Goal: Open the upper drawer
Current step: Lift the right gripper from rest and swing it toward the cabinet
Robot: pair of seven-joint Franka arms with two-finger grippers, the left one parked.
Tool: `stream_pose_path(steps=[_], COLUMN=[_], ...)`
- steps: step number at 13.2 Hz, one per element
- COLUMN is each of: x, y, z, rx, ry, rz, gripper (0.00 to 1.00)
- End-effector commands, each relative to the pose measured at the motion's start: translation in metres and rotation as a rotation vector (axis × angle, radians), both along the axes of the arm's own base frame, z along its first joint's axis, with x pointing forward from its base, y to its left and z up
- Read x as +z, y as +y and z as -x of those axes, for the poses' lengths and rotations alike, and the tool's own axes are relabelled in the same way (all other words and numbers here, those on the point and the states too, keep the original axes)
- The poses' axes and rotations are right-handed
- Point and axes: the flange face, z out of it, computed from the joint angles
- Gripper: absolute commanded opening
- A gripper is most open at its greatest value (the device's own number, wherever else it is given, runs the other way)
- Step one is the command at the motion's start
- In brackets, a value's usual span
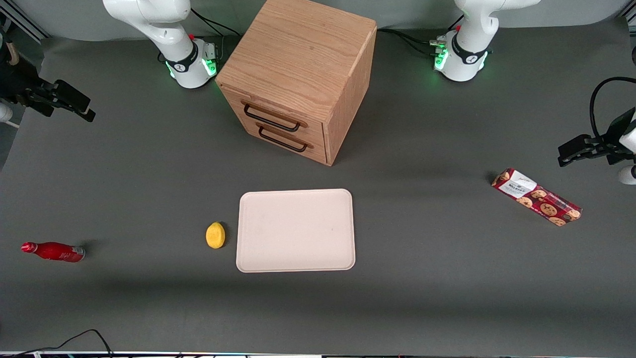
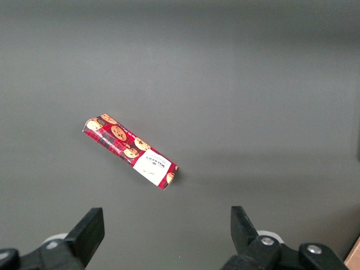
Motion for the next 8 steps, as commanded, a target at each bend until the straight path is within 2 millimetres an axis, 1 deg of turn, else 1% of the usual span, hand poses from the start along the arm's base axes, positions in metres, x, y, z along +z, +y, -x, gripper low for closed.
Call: stream_pose_path(steps=[1, 2, 3, 4, 5, 6, 7, 8], x=[0.001, 0.002, 0.004, 0.009, 0.012, 0.013, 0.013, 0.011], y=[-0.001, -0.002, 0.001, 0.012, 0.026, 0.031, 0.039, 0.059], z=[-0.002, -0.001, 0.001, 0.006, 0.009, 0.009, 0.010, 0.014], rx=[0.170, 0.192, 0.200, 0.225, 0.305, 0.378, 0.411, 0.450], ry=[0.007, 0.009, 0.020, 0.032, 0.037, 0.031, 0.030, 0.039], rz=[-0.023, -0.024, -0.025, -0.055, -0.115, -0.144, -0.145, -0.141], gripper=[1.00, 1.00, 1.00, 1.00, 1.00, 1.00, 1.00, 1.00])
